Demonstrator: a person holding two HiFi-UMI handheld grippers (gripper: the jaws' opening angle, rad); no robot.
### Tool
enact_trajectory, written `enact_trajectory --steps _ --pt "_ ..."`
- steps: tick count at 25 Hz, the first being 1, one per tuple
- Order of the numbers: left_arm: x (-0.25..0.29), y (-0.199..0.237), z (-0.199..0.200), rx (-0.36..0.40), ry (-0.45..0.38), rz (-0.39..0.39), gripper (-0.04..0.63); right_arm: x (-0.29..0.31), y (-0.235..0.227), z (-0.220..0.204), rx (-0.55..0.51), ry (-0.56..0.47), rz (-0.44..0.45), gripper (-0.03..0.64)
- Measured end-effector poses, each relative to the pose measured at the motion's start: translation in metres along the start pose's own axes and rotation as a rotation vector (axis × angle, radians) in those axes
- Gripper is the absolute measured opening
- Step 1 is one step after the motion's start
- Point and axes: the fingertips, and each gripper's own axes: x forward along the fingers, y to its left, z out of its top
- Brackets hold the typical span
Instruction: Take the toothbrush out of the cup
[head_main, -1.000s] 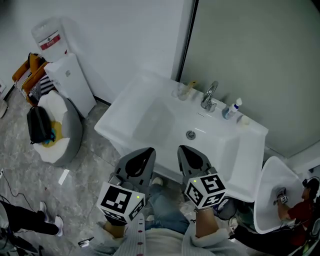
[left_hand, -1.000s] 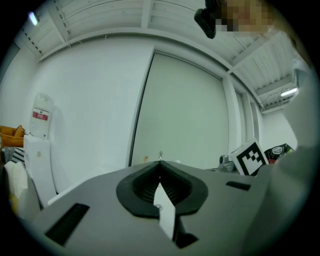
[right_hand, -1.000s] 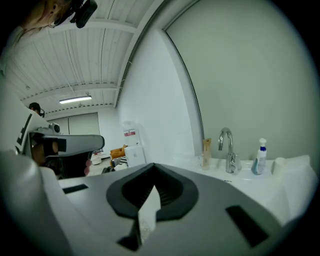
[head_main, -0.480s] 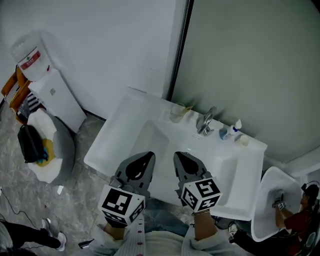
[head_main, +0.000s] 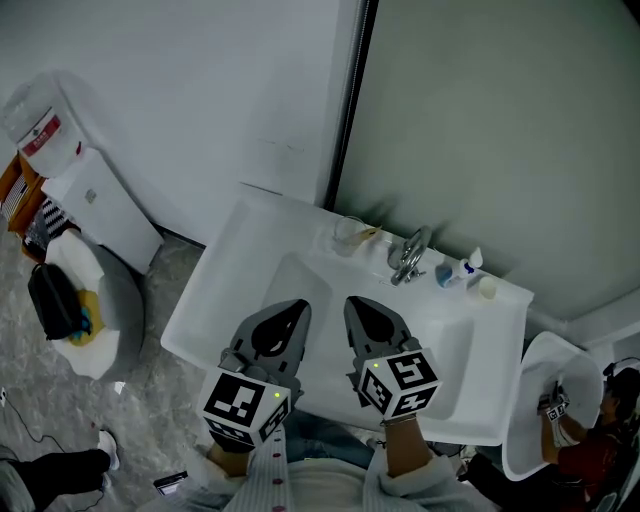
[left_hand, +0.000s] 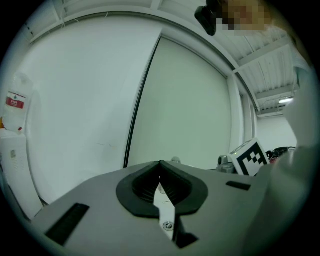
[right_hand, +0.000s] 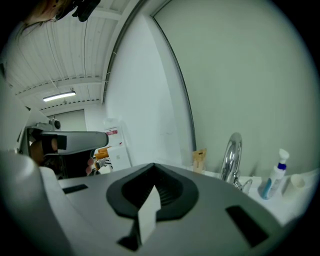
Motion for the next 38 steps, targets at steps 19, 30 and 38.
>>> enact_trajectory --steps 19,30,38 --pt "0.058 0.031 0.023 0.019 0.012 -0.158 0.017 0.043 -0.032 0.017 0.042 -0.012 -0.162 0.011" --pt "0.087 0.041 0.022 0.013 0.034 -0.207 0.017 0.071 -0.056 0.010 0.093 0.000 -0.232 0.012" --pt "0.101 0.048 0.012 -0.013 0.052 -0.214 0.017 0.087 -0.069 -0.006 0.115 0.029 -0.278 0.045"
